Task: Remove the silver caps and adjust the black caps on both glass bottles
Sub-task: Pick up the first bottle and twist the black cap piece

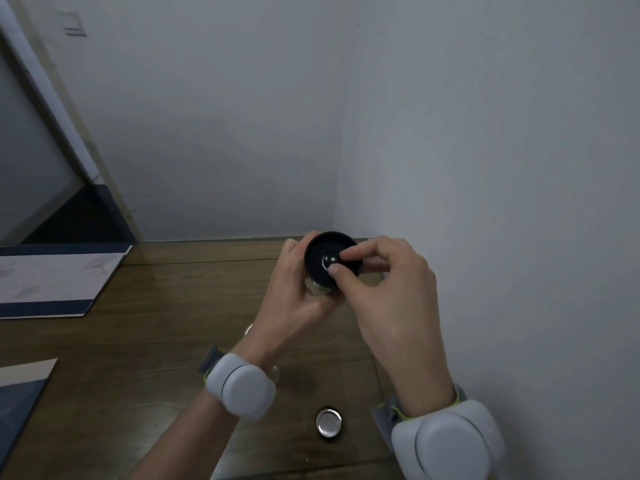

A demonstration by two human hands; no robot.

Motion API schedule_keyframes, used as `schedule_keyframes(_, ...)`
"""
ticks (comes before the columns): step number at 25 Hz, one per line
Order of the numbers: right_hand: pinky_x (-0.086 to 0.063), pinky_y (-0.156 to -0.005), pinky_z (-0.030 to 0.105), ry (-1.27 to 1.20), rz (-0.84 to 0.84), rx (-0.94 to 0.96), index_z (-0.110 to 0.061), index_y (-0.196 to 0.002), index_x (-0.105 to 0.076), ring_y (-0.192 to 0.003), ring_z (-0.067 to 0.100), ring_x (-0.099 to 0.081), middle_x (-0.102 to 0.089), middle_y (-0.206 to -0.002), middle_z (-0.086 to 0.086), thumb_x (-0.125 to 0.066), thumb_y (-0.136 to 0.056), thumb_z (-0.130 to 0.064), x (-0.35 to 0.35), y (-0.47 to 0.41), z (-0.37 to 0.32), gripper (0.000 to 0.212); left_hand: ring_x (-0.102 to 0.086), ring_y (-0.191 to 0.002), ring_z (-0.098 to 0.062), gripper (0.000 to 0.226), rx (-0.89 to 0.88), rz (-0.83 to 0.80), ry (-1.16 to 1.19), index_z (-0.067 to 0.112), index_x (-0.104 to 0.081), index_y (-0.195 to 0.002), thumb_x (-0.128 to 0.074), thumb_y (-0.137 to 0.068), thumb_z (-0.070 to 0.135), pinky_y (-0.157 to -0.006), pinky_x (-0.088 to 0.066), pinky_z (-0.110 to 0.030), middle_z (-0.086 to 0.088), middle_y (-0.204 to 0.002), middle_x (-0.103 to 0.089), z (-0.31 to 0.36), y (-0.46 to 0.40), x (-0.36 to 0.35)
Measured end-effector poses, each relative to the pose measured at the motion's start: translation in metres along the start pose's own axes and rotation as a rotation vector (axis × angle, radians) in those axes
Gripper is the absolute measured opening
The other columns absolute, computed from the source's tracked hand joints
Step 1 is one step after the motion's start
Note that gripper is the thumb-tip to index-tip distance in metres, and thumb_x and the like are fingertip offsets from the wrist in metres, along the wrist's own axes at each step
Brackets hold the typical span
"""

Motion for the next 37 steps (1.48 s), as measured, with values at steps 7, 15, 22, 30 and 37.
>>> schedule_keyframes(7,-0.037,-0.072,-0.001,0.038,0.077,0.038,-0.032,-0.094,-0.071,-0.098,0.002,-0.061,-0.058,-0.103,-0.015,-0.081,-0.079,-0.034,-0.005,0.004,-0.009,0.018,-0.062,-0.107,-0.031,0.04,0.019,0.088,0.041,0.054,-0.063,-0.111,-0.067,-0.077,0.033,-0.091,-0.056,-0.052,0.029,-0.107,-0.063,0.002,0.007,-0.003)
schedule_keyframes(15,-0.054,-0.072,0.024,0.096,0.057,0.144,-0.032,-0.085,-0.07,-0.09,-0.001,-0.066,-0.066,-0.096,-0.017,-0.082,-0.078,-0.034,0.005,0.002,-0.013,0.014,-0.061,-0.103,-0.036,0.036,0.039,0.115,0.007,0.038,-0.064,-0.109,-0.066,-0.073,0.035,-0.087,-0.053,-0.059,0.033,-0.104,-0.062,-0.003,0.007,0.002)
schedule_keyframes(22,-0.057,-0.072,0.037,0.103,-0.036,0.197,-0.032,-0.081,-0.067,-0.088,0.001,-0.064,-0.064,-0.095,-0.016,-0.085,-0.072,-0.034,0.005,-0.005,-0.017,0.02,-0.058,-0.098,-0.03,0.031,-0.006,0.102,-0.014,0.045,-0.059,-0.103,-0.065,-0.074,0.036,-0.081,-0.051,-0.034,0.041,-0.1,-0.058,0.005,0.006,0.003)
schedule_keyframes(30,-0.056,-0.071,0.037,0.063,-0.001,0.163,-0.031,-0.079,-0.066,-0.089,0.002,-0.064,-0.063,-0.093,-0.016,-0.086,-0.072,-0.035,0.005,-0.006,-0.016,0.022,-0.053,-0.096,-0.026,0.031,-0.043,0.131,-0.094,0.025,-0.065,-0.106,-0.062,-0.077,0.038,-0.078,-0.048,-0.037,0.026,-0.097,-0.059,0.006,0.004,0.003)
schedule_keyframes(37,-0.042,-0.065,0.014,0.106,0.145,0.116,-0.033,-0.08,-0.06,-0.09,0.001,-0.06,-0.059,-0.094,-0.016,-0.08,-0.076,-0.047,0.004,0.004,-0.015,0.025,-0.053,-0.094,-0.028,0.032,-0.042,0.159,-0.116,0.014,-0.068,-0.109,-0.068,-0.078,0.022,-0.075,-0.049,-0.038,0.029,-0.094,-0.057,0.007,0.004,0.005)
Point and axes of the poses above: each hand's wrist, its own y-axis away from the middle knuckle, its own x-axis out of the back of the hand, z = x × y, the point moved 8 cm from there along -y, towards the middle knuckle
